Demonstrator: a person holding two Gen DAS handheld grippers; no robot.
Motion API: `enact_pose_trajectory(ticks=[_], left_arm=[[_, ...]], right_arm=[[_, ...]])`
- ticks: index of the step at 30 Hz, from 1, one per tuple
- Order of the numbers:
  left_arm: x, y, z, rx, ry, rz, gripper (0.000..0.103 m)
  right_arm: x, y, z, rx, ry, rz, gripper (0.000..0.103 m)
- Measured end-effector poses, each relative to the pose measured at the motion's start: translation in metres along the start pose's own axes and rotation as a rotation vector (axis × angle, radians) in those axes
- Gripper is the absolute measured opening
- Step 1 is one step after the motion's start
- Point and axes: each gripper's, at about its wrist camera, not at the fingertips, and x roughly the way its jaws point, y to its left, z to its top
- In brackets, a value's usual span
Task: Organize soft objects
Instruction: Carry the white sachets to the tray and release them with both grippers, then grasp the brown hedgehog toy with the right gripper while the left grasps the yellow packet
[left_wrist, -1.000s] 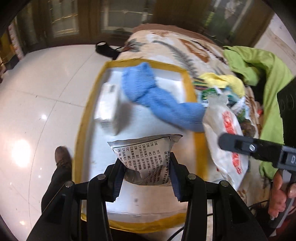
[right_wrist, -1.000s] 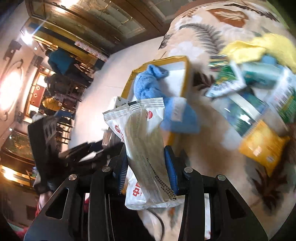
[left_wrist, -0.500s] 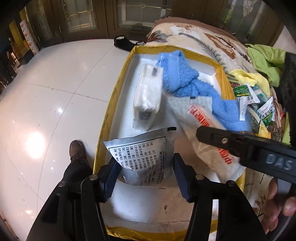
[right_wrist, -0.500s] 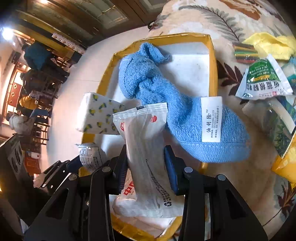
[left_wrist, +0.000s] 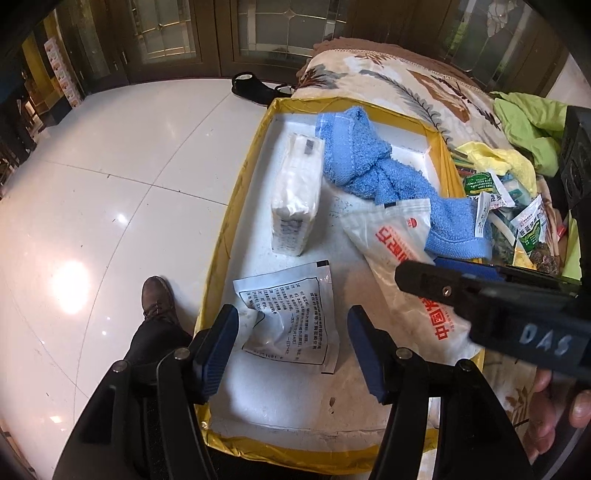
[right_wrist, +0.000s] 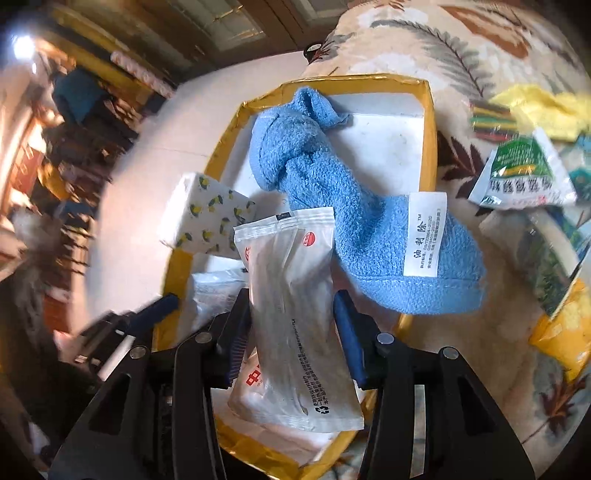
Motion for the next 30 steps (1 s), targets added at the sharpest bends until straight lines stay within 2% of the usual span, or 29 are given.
enact_pose_trajectory(ticks=[2, 5, 9, 11, 12, 14, 15, 17, 19, 22, 28, 30], left_arm=[[-0.001, 0.001, 0.0, -0.006, 0.0, -0.001, 0.062], [-0.003, 0.003, 0.0, -0.01, -0.003, -0.009, 0.062], [-0.006, 0.003, 0.0, -0.006, -0.009, -0.013, 0.062], [-0.005, 0.004, 0.0, -0.01, -0.007, -0.016, 0.062], [-0.005, 0.004, 0.0, -0.012, -0.006, -0.017, 0.062], [-0.003, 0.004, 0.0, -0.017, -0.001, -0.019, 0.062], [-0.003, 0.004, 0.0, -0.019, 0.0, -0.024, 0.062], [-0.005, 0.003, 0.0, -0.018, -0.004, -0.029, 0.062], [-0.007, 0.001, 0.0, -0.017, -0.006, -0.04, 0.062], [-0.011, -0.006, 0.001, -0.005, -0.019, -0.044, 0.062], [-0.019, -0.031, 0.003, 0.029, -0.034, -0.083, 0.062], [-0.021, -0.041, 0.004, 0.044, -0.041, -0.086, 0.066]], right_arm=[[0.0, 0.006, 0.0, -0.041, 0.006, -0.046, 0.045], [-0.002, 0.008, -0.001, -0.078, -0.005, -0.045, 0.045], [-0.004, 0.004, 0.002, -0.037, 0.014, 0.072, 0.049], [-0.003, 0.002, 0.003, -0.04, 0.022, -0.019, 0.049], [-0.005, 0.001, 0.002, -0.041, 0.006, -0.013, 0.049], [-0.008, -0.006, 0.003, 0.012, 0.01, 0.096, 0.049], [-0.009, -0.009, 0.003, 0.031, 0.014, 0.106, 0.049], [-0.017, -0.009, 0.003, 0.002, -0.015, 0.057, 0.049], [-0.032, -0.014, 0.002, -0.013, -0.053, 0.047, 0.048], [-0.057, -0.03, -0.002, 0.023, -0.09, 0.107, 0.048], [-0.1, -0.072, -0.019, 0.108, -0.16, 0.11, 0.048], [-0.111, -0.086, -0.027, 0.141, -0.177, 0.127, 0.048]])
